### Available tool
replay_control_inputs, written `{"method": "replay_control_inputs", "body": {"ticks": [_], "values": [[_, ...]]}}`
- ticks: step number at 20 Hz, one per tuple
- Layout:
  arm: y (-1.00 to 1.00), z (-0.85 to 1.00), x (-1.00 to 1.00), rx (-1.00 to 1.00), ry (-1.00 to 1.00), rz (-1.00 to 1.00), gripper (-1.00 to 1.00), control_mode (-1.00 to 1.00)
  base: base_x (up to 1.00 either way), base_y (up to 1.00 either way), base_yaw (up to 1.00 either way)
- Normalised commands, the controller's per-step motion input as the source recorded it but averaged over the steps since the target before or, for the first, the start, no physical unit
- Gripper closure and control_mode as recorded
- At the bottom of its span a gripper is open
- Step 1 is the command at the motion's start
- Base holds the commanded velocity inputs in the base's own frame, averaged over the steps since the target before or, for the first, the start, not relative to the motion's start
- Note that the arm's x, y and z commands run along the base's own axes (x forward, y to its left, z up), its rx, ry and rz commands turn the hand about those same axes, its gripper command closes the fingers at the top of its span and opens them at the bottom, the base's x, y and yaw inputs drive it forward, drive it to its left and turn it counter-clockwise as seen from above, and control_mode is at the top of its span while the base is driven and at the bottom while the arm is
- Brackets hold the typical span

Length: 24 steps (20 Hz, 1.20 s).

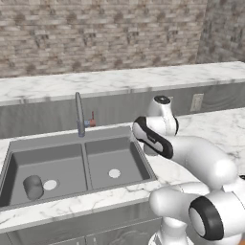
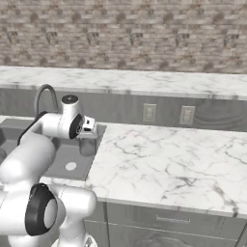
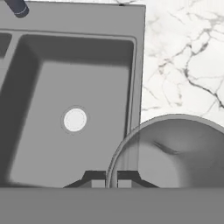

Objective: Place the glass cup in the left basin and the glass cup in the right basin of the sink.

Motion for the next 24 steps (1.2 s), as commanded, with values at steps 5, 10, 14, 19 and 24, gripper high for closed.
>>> {"method": "replay_control_inputs", "body": {"ticks": [5, 10, 14, 19, 24], "values": [[0.57, -0.08, 0.17, 0.00, -0.08, 0.08, 1.00, -1.00, 0.00, 0.00, 0.00], [0.47, -0.15, 0.24, 0.01, -0.05, 0.07, 1.00, -1.00, 0.00, 0.00, 0.00], [0.36, -0.29, 0.24, 0.03, -0.01, 0.08, 1.00, -1.00, 0.00, 0.00, 0.00], [0.28, -0.44, 0.16, 0.00, 0.00, 0.07, 1.00, -1.00, 0.00, 0.00, 0.00], [0.22, -0.42, 0.14, 0.00, 0.00, 0.06, 1.00, -1.00, 0.00, 0.00, 0.00]]}}
